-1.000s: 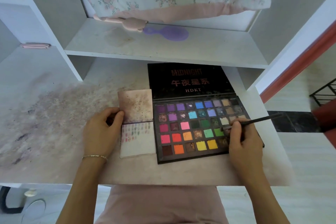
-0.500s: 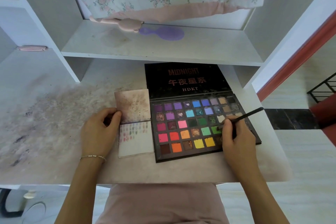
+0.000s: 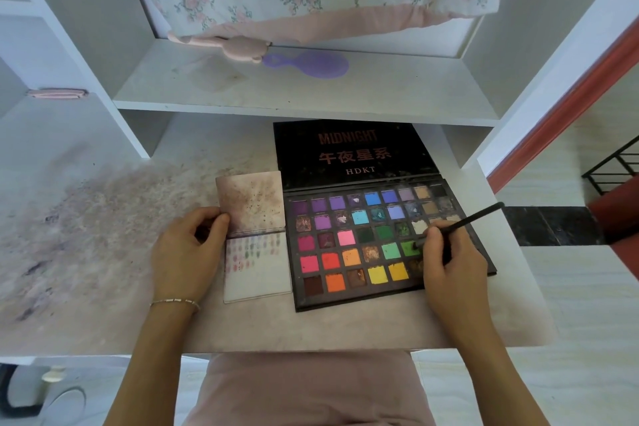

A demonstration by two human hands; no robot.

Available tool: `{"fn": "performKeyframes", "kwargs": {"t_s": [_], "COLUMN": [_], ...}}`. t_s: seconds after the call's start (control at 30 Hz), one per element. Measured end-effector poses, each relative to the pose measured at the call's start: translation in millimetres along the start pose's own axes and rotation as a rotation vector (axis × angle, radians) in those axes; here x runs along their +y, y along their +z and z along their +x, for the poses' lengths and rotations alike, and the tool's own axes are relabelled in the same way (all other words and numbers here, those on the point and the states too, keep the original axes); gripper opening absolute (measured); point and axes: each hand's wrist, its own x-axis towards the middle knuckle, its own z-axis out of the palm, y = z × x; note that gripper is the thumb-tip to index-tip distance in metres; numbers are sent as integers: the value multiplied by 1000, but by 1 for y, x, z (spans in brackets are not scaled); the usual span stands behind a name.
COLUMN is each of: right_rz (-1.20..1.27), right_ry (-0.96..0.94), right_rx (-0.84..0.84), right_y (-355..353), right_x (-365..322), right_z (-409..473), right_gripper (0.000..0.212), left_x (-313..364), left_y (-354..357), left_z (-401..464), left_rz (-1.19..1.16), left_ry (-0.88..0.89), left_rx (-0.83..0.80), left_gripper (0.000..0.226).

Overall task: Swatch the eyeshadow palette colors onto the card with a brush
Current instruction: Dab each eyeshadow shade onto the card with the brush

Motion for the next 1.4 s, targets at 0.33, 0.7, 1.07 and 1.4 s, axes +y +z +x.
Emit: {"fn": "performKeyframes", "kwargs": {"t_s": [0.33,0.7,1.07,1.4], "right_rz": [188,320,207,170], "right_ry": [-67,-59,-129,-181], "right_rx": [-86,-388,-456,-508], "right_y": [24,79,94,94], "right_x": [-30,-75,-78,-77], "right_z": [-15,-31,-28,-30], "right_gripper": [25,16,20,26], "left_x": [-1,-2,-4,-4], "left_y": [0,0,-1,0], "left_z": [-1,0,1,1], "left_rz": [-6,-14,6,-2], "left_ry": [7,44,57,31], "left_rx": [-4,-4,11,22], "left_gripper": [12,11,11,9]}}
